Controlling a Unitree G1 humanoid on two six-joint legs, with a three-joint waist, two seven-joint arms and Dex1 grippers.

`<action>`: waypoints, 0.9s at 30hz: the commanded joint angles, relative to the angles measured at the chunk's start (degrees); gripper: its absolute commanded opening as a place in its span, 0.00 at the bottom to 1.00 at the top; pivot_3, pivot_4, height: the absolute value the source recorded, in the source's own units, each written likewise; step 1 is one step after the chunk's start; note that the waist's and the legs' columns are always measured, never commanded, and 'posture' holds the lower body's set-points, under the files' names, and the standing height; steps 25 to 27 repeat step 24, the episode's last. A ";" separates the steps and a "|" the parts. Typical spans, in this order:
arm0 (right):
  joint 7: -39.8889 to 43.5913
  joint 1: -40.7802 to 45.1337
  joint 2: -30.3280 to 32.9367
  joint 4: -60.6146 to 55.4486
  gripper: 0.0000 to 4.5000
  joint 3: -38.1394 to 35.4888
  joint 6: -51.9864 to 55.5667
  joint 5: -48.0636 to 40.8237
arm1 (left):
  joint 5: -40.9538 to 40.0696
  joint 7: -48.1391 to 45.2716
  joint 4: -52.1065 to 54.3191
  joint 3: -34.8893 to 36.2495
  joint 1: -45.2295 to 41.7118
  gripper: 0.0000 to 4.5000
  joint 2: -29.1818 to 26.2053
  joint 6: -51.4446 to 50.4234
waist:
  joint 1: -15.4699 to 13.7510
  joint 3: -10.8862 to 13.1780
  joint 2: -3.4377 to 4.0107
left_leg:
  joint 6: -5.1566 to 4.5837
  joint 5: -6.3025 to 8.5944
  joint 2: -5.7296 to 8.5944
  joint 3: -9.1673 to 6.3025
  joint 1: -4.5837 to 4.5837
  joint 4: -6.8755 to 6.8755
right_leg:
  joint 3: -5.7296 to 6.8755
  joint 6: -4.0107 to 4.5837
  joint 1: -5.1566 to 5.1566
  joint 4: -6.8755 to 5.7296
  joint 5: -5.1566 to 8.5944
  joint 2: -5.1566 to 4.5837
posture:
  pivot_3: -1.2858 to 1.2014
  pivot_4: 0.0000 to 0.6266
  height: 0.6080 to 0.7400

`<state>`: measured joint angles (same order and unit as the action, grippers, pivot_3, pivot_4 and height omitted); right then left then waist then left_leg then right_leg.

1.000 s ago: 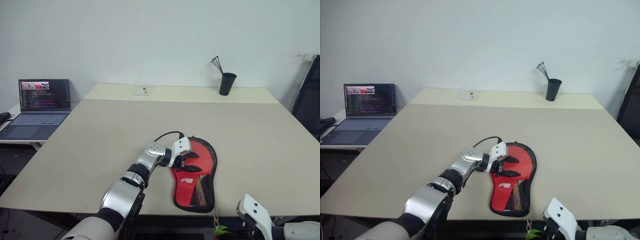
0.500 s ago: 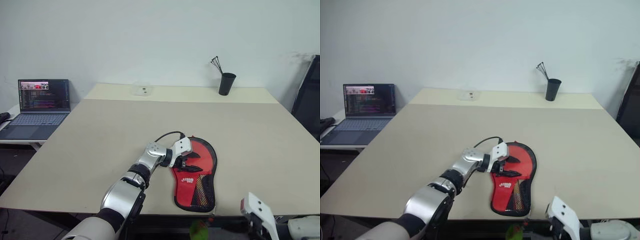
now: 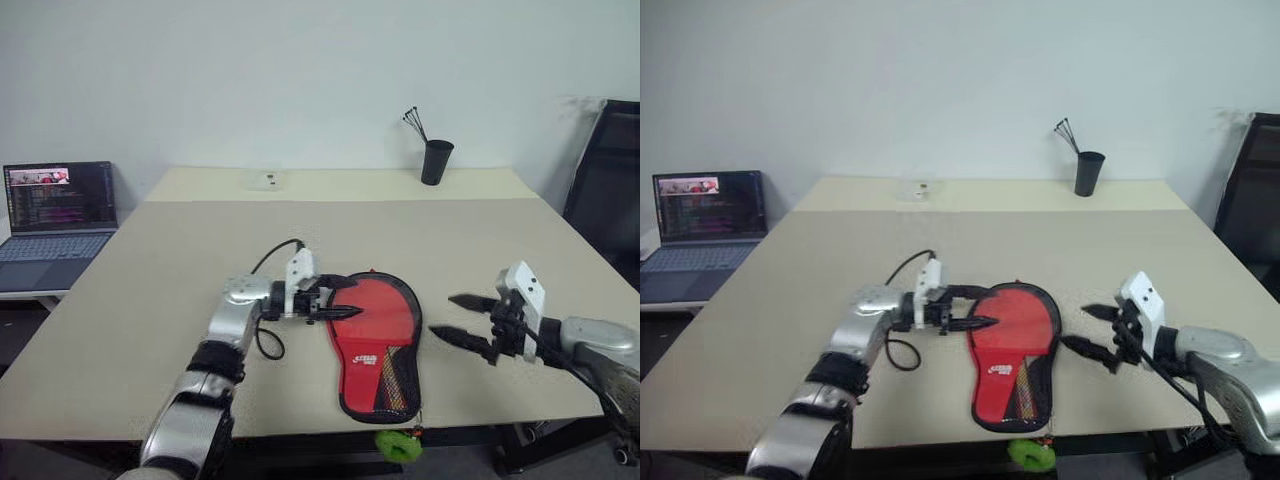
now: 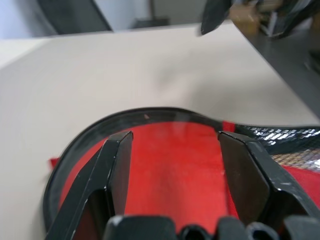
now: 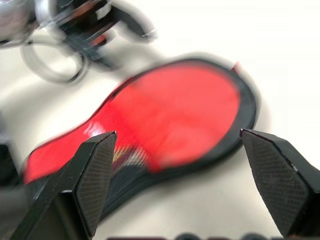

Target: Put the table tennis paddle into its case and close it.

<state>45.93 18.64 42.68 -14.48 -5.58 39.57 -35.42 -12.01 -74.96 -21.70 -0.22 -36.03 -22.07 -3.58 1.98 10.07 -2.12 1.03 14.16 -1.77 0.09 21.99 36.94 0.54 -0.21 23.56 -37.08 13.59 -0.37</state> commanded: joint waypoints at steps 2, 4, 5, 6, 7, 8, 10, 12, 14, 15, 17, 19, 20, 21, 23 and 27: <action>5.27 6.61 -2.02 12.63 0.96 1.56 -9.57 4.85 | -4.92 7.49 17.90 4.31 8.58 0.66 -4.34 -11.02 | -0.49 0.02 0.03 | 0.00 0.00 0.00 0.04 0.00 0.02 | 0.06 0.00 -0.01 -0.03 0.00 -0.05 | 0.52 0.24 1.00; 7.15 8.57 -2.76 16.49 0.96 2.90 -12.33 6.87 | -5.85 10.19 21.66 5.63 11.85 0.66 -5.68 -13.17 | -0.79 0.03 0.04 | 0.00 0.00 -0.02 0.04 0.00 0.04 | 0.09 0.00 -0.02 -0.04 0.00 -0.09 | 0.52 0.24 1.00; 8.84 10.16 -2.62 20.06 0.96 3.53 -14.13 8.25 | -6.29 12.25 23.90 6.17 13.33 0.66 -5.75 -14.42 | -1.03 0.03 0.05 | 0.00 0.00 -0.02 0.05 -0.02 0.04 | 0.09 0.00 -0.03 -0.04 0.00 -0.12 | 0.52 0.24 1.00; 9.96 11.65 -2.61 22.98 0.96 4.17 -15.59 9.56 | -6.92 13.73 26.19 7.36 15.25 0.66 -6.32 -15.15 | -1.19 0.04 0.06 | 0.00 0.00 0.00 0.05 -0.02 0.05 | 0.10 0.00 -0.03 -0.05 0.00 -0.15 | 0.52 0.24 1.00; 11.04 12.85 -2.51 25.24 0.96 4.63 -16.45 10.41 | -7.28 14.95 27.87 8.22 16.69 0.66 -6.84 -15.55 | -1.27 0.05 0.07 | 0.00 0.00 -0.01 0.04 0.01 0.05 | 0.11 0.00 -0.03 -0.06 0.00 -0.18 | 0.52 0.24 1.00; 12.22 14.02 -2.14 27.97 0.96 4.92 -17.79 11.38 | -7.42 16.54 29.09 8.57 17.22 0.66 -6.84 -16.28 | -1.30 0.05 0.08 | 0.00 0.00 -0.01 0.09 0.00 0.05 | 0.07 0.00 -0.02 -0.04 -0.01 -0.23 | 0.52 0.24 1.00; 13.84 15.42 -1.61 32.09 0.96 4.85 -20.07 12.84 | -7.43 18.77 30.30 8.36 17.18 0.66 -6.93 -17.14 | -1.71 0.05 0.08 | 0.00 0.00 0.01 0.13 0.00 0.05 | 0.05 0.00 -0.03 -0.04 -0.02 -0.33 | 0.52 0.24 1.00; 14.20 16.01 -1.29 34.97 0.96 4.42 -21.72 14.22 | -7.39 19.75 30.73 8.30 17.07 0.66 -7.64 -17.18 | -1.87 0.05 0.08 | 0.00 0.00 0.06 0.12 0.00 0.06 | 0.07 0.00 -0.03 -0.04 -0.02 -0.34 | 0.52 0.24 1.00; 13.83 16.43 -0.64 37.32 0.96 3.19 -22.56 15.00 | -7.20 19.91 29.94 7.52 15.90 0.66 -8.23 -16.72 | -1.90 0.05 0.08 | 0.00 0.00 0.07 0.13 0.01 0.05 | 0.07 0.00 -0.04 -0.04 -0.02 -0.35 | 0.52 0.24 1.00; 13.78 16.52 -0.28 37.92 0.96 2.73 -22.80 15.21 | -6.84 19.79 29.25 6.95 15.29 0.66 -8.53 -16.16 | -1.90 0.05 0.08 | 0.00 0.00 0.07 0.14 0.01 0.05 | 0.07 0.00 -0.03 -0.04 -0.02 -0.35 | 0.52 0.24 1.00; 12.56 15.52 0.45 36.32 0.96 1.35 -21.98 15.13 | -6.26 18.51 26.53 6.11 14.12 0.66 -9.25 -14.32 | -1.90 0.10 0.16 | 0.00 0.00 0.08 0.15 0.01 0.05 | 0.06 0.01 -0.03 -0.04 -0.03 -0.35 | 0.52 0.24 1.00; 11.42 14.39 0.71 34.82 0.96 0.33 -20.87 14.73 | -5.70 18.25 24.10 5.31 13.46 0.66 -9.31 -12.78 | -1.88 0.09 0.16 | 0.00 -0.01 0.09 0.18 0.00 0.05 | 0.05 0.01 -0.03 -0.05 -0.03 -0.35 | 0.52 0.24 1.00; 11.20 13.99 0.72 34.69 0.96 0.03 -20.65 14.72 | -5.39 18.69 23.33 4.85 13.25 0.66 -9.07 -12.27 | -1.87 0.09 0.16 | 0.00 -0.01 0.10 0.17 0.00 0.04 | 0.06 0.01 -0.03 -0.05 -0.03 -0.34 | 0.52 0.24 1.00; 11.05 13.44 0.77 34.15 0.96 -0.15 -20.09 14.74 | -5.17 19.45 22.83 4.51 13.05 0.66 -8.67 -11.95 | -1.80 0.09 0.17 | 0.00 0.00 0.10 0.18 -0.01 0.04 | 0.06 0.01 -0.03 -0.04 -0.03 -0.32 | 0.52 0.24 1.00; 11.21 12.76 0.86 33.18 0.96 0.01 -19.26 15.04 | -5.29 20.54 22.27 4.17 12.69 0.66 -7.99 -11.55 | -1.69 0.10 0.17 | 0.00 0.00 0.08 0.19 -0.01 0.03 | 0.04 0.01 -0.03 -0.04 -0.03 -0.31 | 0.52 0.24 1.00; 11.23 12.62 0.85 32.83 0.96 0.50 -18.88 15.52 | -5.48 20.86 21.76 4.17 12.46 0.66 -7.57 -11.26 | -1.69 0.10 0.17 | 0.00 0.00 0.08 0.20 -0.02 0.03 | 0.03 0.01 -0.03 -0.05 -0.03 -0.31 | 0.52 0.24 1.00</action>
